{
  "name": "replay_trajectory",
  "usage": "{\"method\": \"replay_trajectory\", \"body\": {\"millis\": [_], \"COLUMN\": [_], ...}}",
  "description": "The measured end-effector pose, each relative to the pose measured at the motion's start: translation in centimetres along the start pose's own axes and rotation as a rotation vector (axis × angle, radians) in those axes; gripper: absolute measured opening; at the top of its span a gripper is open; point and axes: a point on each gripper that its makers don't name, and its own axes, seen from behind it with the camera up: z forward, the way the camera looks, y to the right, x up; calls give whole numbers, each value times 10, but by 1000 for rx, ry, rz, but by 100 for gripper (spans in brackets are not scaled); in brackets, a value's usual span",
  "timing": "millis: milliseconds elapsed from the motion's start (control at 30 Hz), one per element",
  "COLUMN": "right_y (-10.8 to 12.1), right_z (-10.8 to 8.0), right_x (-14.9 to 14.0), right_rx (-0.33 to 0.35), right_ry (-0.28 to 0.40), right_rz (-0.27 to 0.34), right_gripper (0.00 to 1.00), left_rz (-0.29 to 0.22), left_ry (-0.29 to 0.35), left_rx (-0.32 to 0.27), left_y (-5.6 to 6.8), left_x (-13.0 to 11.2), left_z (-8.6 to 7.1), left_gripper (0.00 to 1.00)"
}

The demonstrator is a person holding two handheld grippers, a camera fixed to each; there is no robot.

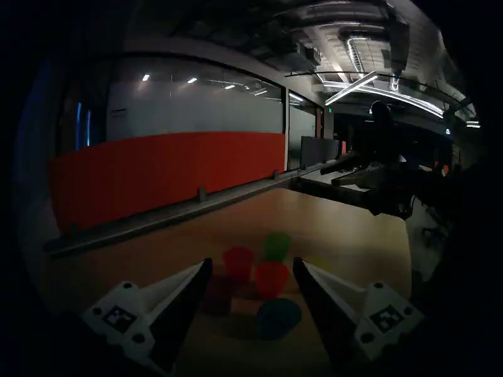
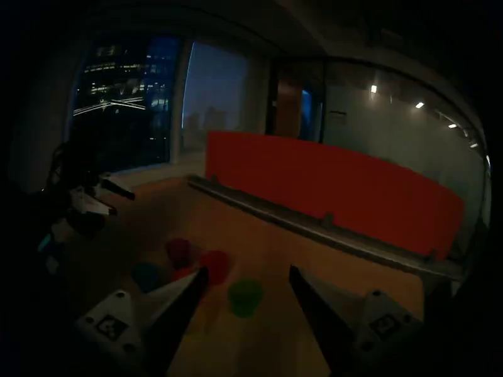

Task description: Pour water

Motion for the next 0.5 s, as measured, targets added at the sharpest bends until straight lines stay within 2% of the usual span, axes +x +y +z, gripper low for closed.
{"method": "replay_trajectory", "body": {"millis": [200, 500], "right_y": [0, 0], "right_z": [9, 22], "right_x": [-13, -32], "right_rx": [13, 23], "right_ry": [-27, -64], "right_rz": [-9, -7], "right_gripper": [100, 100], "left_rz": [12, 59], "left_ry": [-28, -93], "left_rx": [-27, -52], "left_y": [7, 21], "left_x": [-18, -49], "left_z": [8, 16], "left_gripper": [95, 95]}}
